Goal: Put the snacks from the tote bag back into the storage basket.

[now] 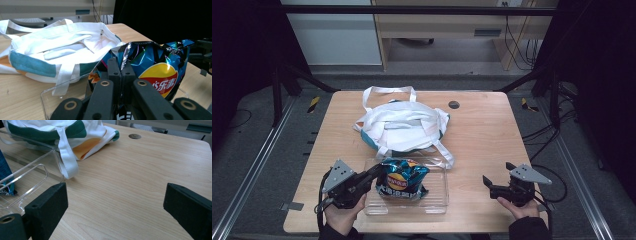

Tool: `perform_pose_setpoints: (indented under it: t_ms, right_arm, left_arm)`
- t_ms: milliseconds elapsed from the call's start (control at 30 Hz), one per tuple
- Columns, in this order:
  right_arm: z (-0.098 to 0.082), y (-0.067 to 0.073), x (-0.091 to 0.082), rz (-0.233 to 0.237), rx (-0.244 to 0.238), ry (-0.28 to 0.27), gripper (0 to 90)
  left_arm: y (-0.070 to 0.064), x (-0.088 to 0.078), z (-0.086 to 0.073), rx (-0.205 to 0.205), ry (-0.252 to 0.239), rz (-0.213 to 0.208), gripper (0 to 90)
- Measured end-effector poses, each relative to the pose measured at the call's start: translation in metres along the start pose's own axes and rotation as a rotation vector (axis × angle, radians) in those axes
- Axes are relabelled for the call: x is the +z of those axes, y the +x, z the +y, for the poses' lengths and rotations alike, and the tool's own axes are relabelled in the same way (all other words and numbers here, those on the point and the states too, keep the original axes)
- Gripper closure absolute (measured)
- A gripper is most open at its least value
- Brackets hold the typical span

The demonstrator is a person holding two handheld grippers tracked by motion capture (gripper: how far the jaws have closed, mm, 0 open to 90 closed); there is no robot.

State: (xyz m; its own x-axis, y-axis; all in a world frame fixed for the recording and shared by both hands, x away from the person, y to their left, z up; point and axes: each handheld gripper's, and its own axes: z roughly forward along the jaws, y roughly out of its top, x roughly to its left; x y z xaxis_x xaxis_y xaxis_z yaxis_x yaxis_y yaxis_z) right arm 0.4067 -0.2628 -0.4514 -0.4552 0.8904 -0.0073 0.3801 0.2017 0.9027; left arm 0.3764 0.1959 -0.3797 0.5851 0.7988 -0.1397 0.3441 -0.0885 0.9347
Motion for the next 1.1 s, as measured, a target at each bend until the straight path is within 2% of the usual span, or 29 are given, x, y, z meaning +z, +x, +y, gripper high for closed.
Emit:
perform_pose_setpoints:
  t_ms: [500,667,867,900,933,1100]
  right_arm:
    - [0.0,0.0,0.001,-0.001,0.005,0.005,6.0]
    - [-0.001,0.0,0.001,-0.001,0.002,0.01,6.0]
    - [-0.001,0.0,0.001,-0.002,0.001,0.007,5.9]
    - [-0.001,0.0,0.001,-0.001,0.001,0.008,6.0]
    - [-0.001,0.0,0.002,-0.001,0.0,0.008,6.0]
    - [0.0,0.001,0.002,0.003,-0.001,0.007,6.0]
  left_arm:
    - [0.003,0.012,0.004,-0.001,-0.009,0.036,88.1]
    - [0.006,0.023,0.009,0.021,-0.028,0.042,87.8]
    - [0.008,0.028,0.011,0.004,-0.027,0.043,87.7]
    - [0.007,0.028,0.011,-0.01,-0.015,0.052,87.7]
    - [0.008,0.03,0.012,-0.001,-0.027,0.045,87.7]
    - [0.01,0.033,0.013,-0.004,-0.025,0.05,87.7]
